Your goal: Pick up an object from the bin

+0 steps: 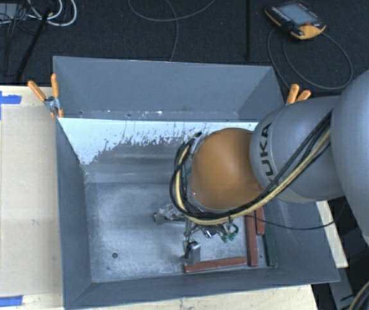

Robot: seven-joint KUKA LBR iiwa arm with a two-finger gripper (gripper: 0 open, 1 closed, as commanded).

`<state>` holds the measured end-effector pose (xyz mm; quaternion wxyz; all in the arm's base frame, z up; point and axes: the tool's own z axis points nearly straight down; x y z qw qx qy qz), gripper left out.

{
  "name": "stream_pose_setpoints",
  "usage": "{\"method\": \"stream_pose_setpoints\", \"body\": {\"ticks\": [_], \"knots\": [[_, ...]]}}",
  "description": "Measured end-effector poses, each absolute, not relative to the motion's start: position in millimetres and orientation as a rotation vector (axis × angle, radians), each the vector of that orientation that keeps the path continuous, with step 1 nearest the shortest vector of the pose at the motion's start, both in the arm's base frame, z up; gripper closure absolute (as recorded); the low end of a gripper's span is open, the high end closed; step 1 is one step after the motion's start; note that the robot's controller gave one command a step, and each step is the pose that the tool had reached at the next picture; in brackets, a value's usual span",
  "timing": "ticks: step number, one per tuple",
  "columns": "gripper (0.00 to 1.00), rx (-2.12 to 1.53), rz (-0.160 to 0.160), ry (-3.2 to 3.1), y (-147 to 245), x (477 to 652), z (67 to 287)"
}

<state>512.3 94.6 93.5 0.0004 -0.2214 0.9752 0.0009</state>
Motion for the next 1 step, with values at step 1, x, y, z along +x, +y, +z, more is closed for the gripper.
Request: {"method": "stream_pose_setpoints", "body": {"ticks": [1], "knots": [[0.00, -0.719, 0.002, 3.059, 93.0, 517.2, 82.0]]}}
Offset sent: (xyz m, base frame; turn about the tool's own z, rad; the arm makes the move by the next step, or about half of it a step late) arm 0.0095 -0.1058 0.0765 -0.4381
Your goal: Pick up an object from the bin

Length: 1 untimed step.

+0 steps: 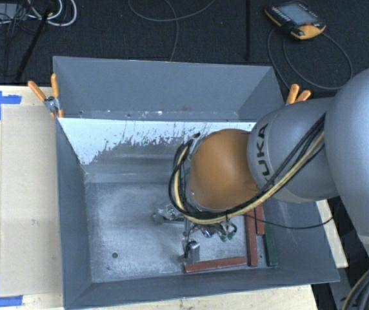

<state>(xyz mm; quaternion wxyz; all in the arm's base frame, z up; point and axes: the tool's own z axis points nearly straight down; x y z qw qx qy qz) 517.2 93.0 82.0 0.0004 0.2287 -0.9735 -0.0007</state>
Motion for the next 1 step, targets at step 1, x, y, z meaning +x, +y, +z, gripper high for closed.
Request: {"method": "stream_pose_setpoints", "body": {"ticks": [1], "knots": [[0.00, 0.505, -0.002, -3.098, 63.2, 517.8, 104.7]]}}
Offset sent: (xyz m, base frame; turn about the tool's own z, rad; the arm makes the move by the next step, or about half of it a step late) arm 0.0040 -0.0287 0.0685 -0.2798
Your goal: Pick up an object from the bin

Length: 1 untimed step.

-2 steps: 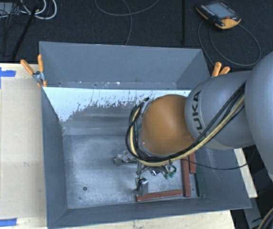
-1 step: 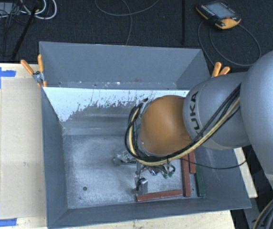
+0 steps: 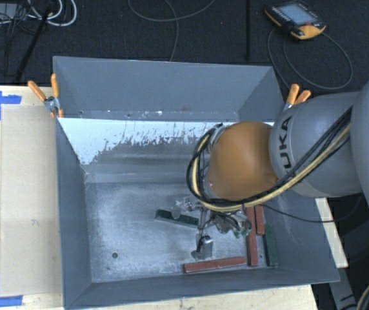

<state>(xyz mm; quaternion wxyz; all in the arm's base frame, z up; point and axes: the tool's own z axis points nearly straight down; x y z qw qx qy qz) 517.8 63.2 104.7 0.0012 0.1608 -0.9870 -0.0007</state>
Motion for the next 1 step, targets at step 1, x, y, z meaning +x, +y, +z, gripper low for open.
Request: {"method": "stream_pose_setpoints", "body": {"ticks": [1], "knots": [[0.00, 0.977, 0.000, -2.985, 59.6, 520.2, 132.0]]}}
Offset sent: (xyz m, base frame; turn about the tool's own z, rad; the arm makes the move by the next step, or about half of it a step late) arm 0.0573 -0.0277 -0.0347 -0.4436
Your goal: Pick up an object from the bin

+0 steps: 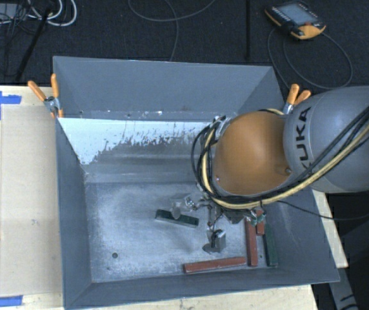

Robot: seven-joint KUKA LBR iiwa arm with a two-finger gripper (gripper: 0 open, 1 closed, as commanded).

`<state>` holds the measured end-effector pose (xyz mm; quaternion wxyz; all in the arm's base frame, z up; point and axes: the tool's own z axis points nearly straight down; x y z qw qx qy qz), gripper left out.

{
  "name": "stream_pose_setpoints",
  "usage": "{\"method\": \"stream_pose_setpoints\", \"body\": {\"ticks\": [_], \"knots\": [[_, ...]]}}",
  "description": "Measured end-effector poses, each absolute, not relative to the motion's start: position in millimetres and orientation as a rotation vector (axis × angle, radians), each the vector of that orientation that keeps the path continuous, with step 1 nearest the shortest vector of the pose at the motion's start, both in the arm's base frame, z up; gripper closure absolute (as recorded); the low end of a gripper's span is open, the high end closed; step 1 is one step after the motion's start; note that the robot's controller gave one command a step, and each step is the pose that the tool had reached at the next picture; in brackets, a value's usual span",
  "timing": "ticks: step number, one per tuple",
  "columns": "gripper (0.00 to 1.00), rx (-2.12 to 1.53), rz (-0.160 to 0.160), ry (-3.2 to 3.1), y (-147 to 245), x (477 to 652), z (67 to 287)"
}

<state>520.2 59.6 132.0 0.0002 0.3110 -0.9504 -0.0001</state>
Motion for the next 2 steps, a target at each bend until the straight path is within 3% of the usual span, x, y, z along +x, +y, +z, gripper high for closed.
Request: {"method": "stream_pose_setpoints", "body": {"ticks": [1, 2], "knots": [[0.00, 1.155, 0.003, -2.933, 48, 554.3, 104], [1.00, 0.972, -0.003, -2.985, 37, 521.4, 70]]}}
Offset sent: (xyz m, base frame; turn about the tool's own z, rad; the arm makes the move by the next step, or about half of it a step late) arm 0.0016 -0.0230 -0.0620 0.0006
